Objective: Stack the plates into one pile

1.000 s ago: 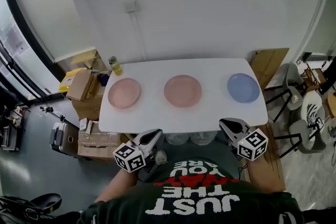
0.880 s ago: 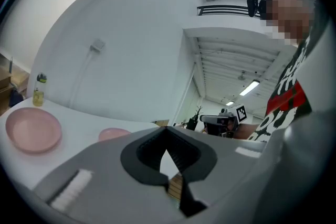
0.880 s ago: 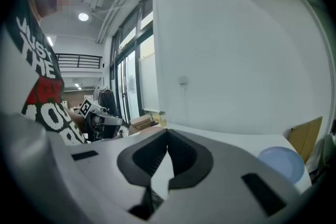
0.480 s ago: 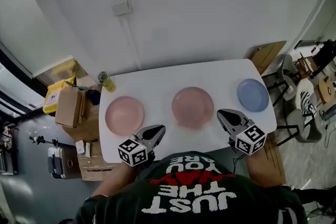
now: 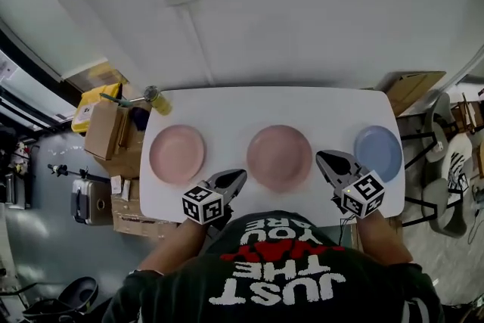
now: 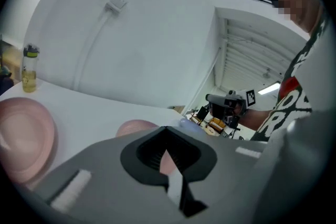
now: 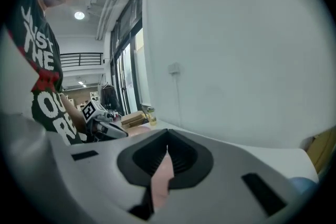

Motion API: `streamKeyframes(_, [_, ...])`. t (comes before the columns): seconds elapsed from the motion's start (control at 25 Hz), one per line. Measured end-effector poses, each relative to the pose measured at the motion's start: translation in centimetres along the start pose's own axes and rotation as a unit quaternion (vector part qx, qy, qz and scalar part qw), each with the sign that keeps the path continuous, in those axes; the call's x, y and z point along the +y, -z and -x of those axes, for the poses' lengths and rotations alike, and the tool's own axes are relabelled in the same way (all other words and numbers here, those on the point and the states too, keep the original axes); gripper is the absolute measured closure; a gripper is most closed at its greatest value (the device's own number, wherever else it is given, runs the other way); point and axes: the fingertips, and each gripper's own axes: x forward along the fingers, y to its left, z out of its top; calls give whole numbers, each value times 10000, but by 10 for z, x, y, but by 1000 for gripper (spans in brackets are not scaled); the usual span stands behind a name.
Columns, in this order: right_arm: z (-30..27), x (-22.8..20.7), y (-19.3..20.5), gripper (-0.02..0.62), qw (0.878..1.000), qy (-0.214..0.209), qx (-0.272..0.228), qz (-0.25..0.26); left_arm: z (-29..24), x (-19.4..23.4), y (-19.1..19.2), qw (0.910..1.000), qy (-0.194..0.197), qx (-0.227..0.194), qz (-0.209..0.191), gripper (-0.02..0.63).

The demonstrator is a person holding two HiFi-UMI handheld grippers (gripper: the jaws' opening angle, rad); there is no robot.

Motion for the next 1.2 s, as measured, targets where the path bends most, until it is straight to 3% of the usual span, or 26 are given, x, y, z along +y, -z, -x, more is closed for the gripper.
streamKeyframes(0.12, [-4,-11,10,589,9999,-133,54,-13,-20,27,31,9973,-552,378,302,598])
streamKeyframes(0.28, [0,-17,19,589,9998,-153,121,-68,-38,61,72,9858,-1034,895,978,587])
streamKeyframes(0.48, [8,-24,28,589,9996,39,203,-184,-65,83,102,9715,-1020,1355,1656,457])
streamKeyframes(0.64, [16,-24,37,589,9990,178,303,-280,-88,91,113,9598,-978,1477,2177,451])
streamKeyframes(0.76, [20,-24,44,589,9983,248,392,-342,-98,102,123,9467,-1171,1581,2551,456])
streamKeyframes(0.84, [21,-24,47,589,9980,260,462,-352,-100,106,128,9402,-1291,1575,2731,526])
streamKeyframes(0.96, [21,-23,49,589,9977,234,543,-325,-101,111,121,9298,-1358,1276,3175,571])
streamKeyframes(1.08, [13,-22,46,589,9978,139,596,-262,-95,117,106,9272,-1391,1026,3323,578])
streamKeyframes(1.2, [-3,-18,39,589,9980,-24,605,-176,-72,132,85,9182,-1509,611,3612,579])
